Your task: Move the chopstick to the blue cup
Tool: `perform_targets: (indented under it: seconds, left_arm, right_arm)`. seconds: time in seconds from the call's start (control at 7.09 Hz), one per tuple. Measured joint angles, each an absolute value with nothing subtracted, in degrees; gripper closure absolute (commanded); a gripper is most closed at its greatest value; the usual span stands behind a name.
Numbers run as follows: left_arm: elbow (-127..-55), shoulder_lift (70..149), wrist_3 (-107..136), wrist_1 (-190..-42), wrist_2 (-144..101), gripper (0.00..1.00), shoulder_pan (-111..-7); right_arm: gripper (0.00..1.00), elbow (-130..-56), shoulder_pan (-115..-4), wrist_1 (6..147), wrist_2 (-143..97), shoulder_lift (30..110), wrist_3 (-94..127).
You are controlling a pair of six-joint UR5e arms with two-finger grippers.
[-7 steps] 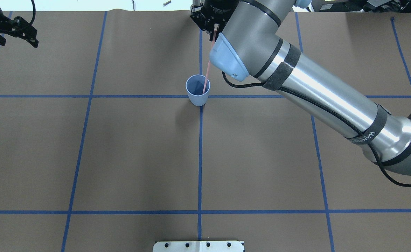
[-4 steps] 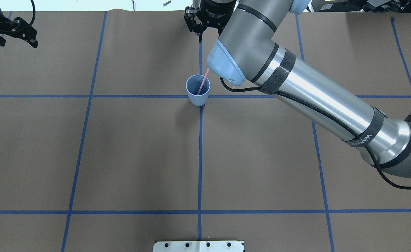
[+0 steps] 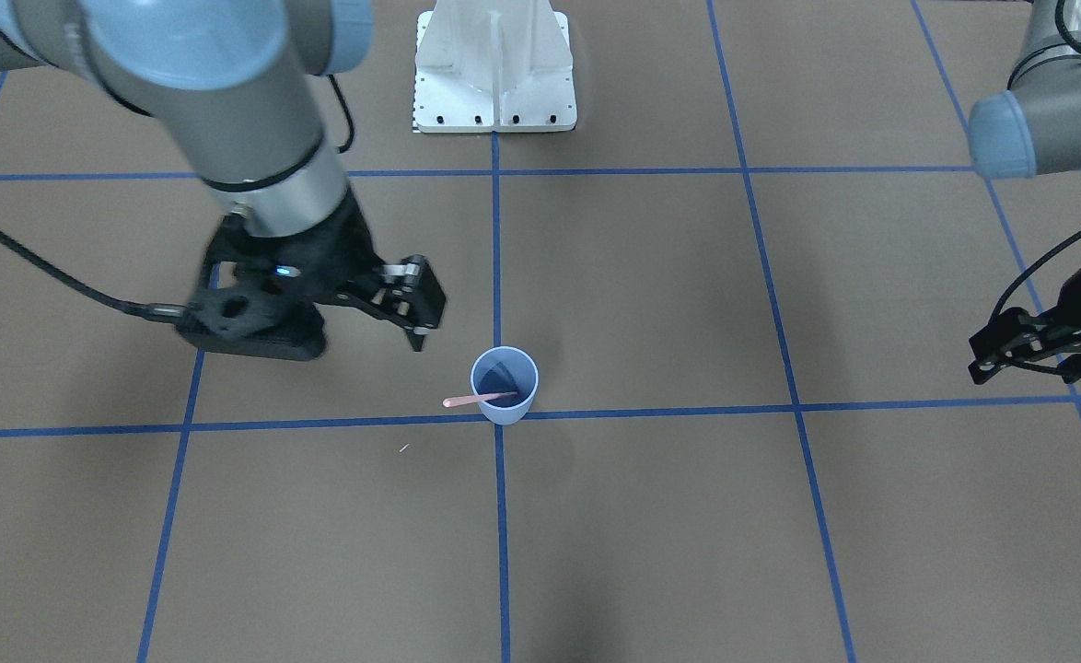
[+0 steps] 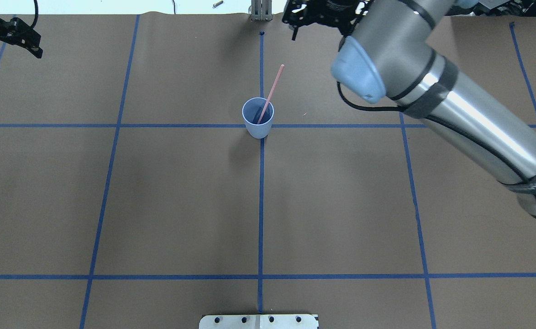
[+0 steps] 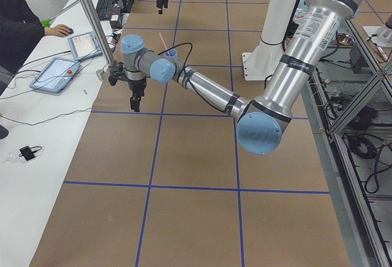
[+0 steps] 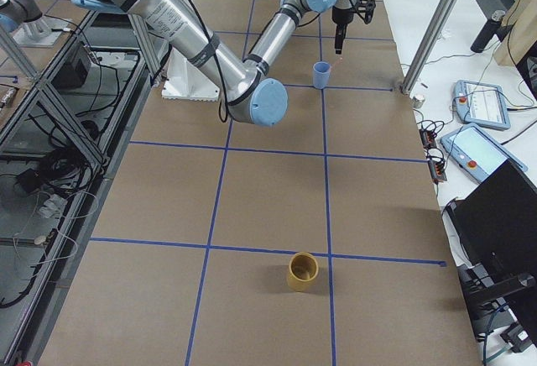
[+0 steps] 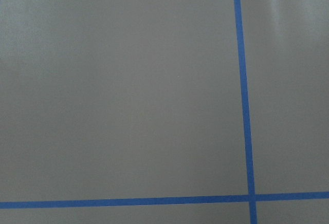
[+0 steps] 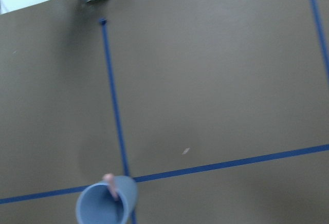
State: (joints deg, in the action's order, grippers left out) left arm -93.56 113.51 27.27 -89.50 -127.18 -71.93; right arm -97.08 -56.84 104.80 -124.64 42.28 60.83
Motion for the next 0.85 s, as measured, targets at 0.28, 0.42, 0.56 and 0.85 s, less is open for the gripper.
perform_targets:
  seconds: [0.28, 0.42, 0.56, 0.85]
  left_arm:
    - [-94.0, 109.8, 19.4, -89.5, -127.3, 0.02, -74.7]
    - [-94.0, 108.1, 17.6, -89.6, -127.3, 0.02, -76.0]
    - [-94.1, 106.5, 17.0, -89.8, -127.7, 0.02, -77.2]
    - [-94.3, 103.3, 16.7, -90.0, -128.5, 0.02, -78.1]
  right_arm:
    - [0.00, -106.5, -70.2, 110.1, -132.1, 56.6, 43.2]
    - [0.00, -107.5, -75.4, 112.1, -133.8, 63.7, 30.2]
    - [0.00, -106.2, -79.8, 112.8, -134.4, 69.8, 17.7]
    - [0.00, -101.7, -86.8, 112.7, -133.9, 79.2, 2.4]
